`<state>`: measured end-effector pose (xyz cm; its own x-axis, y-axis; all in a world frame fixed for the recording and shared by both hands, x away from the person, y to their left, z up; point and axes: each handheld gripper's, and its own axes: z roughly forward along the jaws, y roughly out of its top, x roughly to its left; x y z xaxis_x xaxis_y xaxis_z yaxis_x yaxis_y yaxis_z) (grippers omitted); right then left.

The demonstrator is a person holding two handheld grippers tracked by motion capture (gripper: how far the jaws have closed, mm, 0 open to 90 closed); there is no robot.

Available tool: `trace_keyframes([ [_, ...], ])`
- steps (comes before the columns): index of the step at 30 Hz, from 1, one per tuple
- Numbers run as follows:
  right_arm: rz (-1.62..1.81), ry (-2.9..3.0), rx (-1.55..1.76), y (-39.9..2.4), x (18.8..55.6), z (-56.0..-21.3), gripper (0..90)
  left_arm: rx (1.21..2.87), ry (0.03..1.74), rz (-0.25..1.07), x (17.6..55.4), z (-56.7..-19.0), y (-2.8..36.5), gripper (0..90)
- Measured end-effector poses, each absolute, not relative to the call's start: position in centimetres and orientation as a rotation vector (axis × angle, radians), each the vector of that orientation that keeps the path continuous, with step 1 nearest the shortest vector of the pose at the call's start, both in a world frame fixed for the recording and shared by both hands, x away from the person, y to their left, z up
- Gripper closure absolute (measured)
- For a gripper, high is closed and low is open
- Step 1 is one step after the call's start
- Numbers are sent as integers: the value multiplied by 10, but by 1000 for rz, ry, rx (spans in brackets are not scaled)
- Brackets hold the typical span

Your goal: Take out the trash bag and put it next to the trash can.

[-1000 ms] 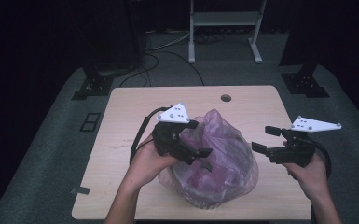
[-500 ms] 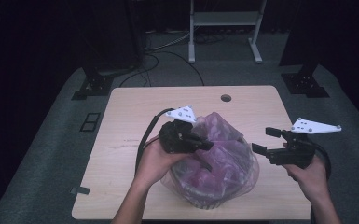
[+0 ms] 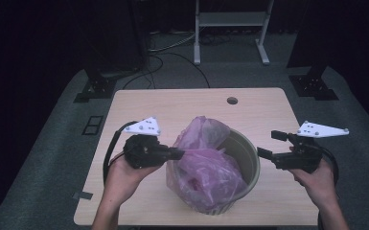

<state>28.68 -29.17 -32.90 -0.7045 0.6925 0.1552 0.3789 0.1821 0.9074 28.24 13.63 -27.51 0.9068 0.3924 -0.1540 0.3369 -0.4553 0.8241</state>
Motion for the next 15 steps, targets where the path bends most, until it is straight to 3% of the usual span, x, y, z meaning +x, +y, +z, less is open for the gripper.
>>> trace_keyframes([
  [4,1529,2173,1019,-290,287,-328,111,2053,576,94,282,-281,150,801],
  [15,1525,2181,1017,-288,288,-328,110,2018,639,125,297,-300,145,430],
])
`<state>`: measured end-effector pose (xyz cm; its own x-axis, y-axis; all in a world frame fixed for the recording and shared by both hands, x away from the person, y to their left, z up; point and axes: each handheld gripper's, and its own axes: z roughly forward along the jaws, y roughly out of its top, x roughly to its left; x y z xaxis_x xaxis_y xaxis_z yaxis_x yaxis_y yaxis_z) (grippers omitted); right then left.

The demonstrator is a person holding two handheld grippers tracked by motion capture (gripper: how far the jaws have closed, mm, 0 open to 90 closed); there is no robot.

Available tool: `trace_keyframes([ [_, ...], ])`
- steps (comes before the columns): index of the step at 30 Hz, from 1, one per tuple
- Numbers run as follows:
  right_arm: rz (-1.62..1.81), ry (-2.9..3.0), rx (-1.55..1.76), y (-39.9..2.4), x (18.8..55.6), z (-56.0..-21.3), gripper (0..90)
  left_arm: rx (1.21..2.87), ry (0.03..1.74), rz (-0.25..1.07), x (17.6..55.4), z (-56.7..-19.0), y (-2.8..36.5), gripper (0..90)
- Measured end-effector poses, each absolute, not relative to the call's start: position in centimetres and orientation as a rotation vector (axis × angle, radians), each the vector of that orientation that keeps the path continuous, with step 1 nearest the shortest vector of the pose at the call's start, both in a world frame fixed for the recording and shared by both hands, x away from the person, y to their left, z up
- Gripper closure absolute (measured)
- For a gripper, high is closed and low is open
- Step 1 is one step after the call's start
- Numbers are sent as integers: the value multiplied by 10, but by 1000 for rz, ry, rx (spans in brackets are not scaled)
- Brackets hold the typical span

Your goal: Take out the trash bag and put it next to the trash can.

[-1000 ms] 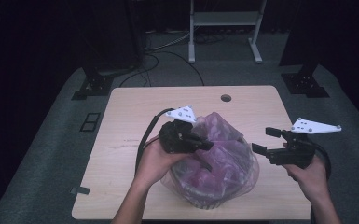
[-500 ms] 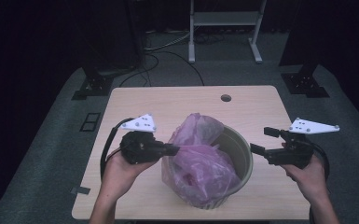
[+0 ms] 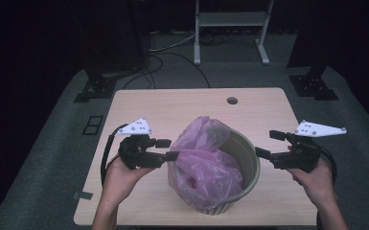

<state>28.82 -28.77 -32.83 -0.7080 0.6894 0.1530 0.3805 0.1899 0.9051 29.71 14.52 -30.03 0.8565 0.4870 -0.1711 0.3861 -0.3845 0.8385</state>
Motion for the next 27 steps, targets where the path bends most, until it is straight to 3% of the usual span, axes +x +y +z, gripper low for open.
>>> trace_keyframes([
  [8,1526,2179,1015,-289,288,-328,110,2032,644,136,304,-309,135,276],
  [17,1528,2176,1017,-291,288,-329,110,2040,662,104,307,-316,132,245],
  [19,1528,2176,1019,-291,288,-329,110,2040,657,75,307,-317,132,262],
  [27,1520,2178,1019,-291,288,-328,110,2020,614,113,302,-308,134,528],
])
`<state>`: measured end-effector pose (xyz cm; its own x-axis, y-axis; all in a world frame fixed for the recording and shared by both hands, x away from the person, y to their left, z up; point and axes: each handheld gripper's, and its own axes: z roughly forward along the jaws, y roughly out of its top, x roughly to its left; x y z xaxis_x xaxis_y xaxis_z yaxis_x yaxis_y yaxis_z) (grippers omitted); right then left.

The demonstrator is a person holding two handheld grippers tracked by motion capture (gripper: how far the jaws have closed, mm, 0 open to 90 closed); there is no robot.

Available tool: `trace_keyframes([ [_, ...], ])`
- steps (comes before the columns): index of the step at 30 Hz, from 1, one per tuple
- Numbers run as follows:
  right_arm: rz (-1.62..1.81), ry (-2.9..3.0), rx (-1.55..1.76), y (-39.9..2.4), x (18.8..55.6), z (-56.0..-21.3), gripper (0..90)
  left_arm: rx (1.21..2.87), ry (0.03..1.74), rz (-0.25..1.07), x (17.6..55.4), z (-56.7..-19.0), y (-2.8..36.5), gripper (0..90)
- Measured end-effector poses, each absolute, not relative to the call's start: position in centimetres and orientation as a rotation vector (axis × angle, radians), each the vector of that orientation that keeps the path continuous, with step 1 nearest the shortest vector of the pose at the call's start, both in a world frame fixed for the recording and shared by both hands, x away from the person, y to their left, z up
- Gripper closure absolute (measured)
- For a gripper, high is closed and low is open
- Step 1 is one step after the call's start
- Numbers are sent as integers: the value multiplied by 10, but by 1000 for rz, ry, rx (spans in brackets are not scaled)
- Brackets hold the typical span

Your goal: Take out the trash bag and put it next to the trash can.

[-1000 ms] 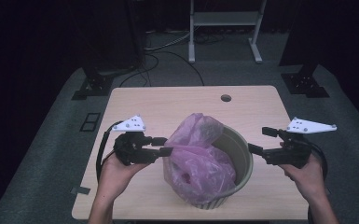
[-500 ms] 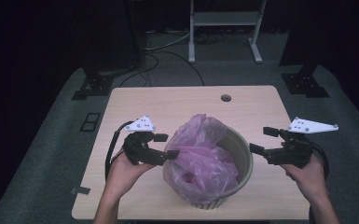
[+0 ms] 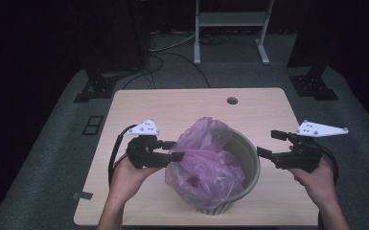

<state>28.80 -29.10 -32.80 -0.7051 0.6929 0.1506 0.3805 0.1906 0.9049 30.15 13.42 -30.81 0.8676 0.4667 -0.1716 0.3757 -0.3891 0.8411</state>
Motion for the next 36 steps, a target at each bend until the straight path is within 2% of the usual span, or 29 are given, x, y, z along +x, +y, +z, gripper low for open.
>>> trace_keyframes([
  [3,1516,2179,1018,-291,288,-328,110,2022,602,153,299,-305,135,603],
  [7,1521,2177,1019,-291,288,-328,110,2013,595,190,297,-303,137,748],
  [12,1523,2176,1019,-291,288,-328,110,2004,561,188,295,-299,137,879],
  [18,1514,2175,1018,-292,288,-328,110,1947,545,193,294,-288,138,891],
  [36,1509,2168,1033,-297,287,-330,110,1852,457,308,308,-214,128,892],
])
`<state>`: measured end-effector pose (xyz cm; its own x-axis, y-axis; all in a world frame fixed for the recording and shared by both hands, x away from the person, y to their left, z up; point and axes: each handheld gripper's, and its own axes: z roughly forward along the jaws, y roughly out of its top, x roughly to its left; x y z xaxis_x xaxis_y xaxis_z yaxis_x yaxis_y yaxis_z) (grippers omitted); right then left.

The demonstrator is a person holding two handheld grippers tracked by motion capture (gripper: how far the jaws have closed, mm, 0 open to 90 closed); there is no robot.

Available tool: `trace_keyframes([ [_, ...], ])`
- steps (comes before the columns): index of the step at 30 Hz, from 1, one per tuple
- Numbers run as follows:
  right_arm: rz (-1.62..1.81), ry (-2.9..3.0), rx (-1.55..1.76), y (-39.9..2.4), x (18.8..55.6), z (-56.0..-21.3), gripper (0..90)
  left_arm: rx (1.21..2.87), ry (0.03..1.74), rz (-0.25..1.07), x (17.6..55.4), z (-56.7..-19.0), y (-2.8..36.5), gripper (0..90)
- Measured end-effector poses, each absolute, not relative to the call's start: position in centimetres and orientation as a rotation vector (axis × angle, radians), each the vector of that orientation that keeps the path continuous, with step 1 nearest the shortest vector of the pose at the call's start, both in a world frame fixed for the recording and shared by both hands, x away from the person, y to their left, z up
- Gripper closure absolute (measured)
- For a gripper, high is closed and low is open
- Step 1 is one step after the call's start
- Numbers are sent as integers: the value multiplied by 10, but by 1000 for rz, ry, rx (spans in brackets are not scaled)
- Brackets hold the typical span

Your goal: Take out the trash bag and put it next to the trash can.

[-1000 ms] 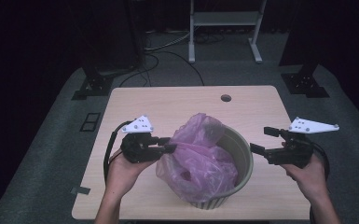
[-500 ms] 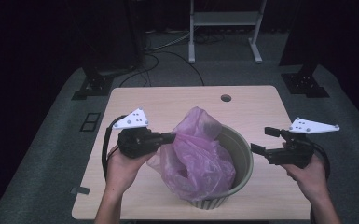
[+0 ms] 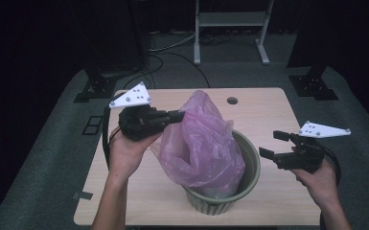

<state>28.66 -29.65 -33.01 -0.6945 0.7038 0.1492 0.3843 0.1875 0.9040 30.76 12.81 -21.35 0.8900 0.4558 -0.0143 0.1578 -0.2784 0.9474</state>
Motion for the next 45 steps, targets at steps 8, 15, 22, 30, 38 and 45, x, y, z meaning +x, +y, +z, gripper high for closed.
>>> trace_keyframes([
  [8,1509,2164,1032,-298,287,-330,110,1774,423,359,317,-177,133,892],
  [15,1510,2163,1030,-298,287,-330,110,1660,368,354,324,-149,138,893],
  [22,1508,2163,1033,-300,287,-330,110,1577,330,384,333,-118,150,893],
  [30,1508,2162,1038,-301,287,-331,110,1501,348,469,337,-87,173,894],
  [38,1509,2162,1036,-301,287,-332,110,1508,412,535,347,-82,194,894],
  [45,1508,2164,1040,-300,287,-333,110,1522,499,560,372,-120,206,894],
])
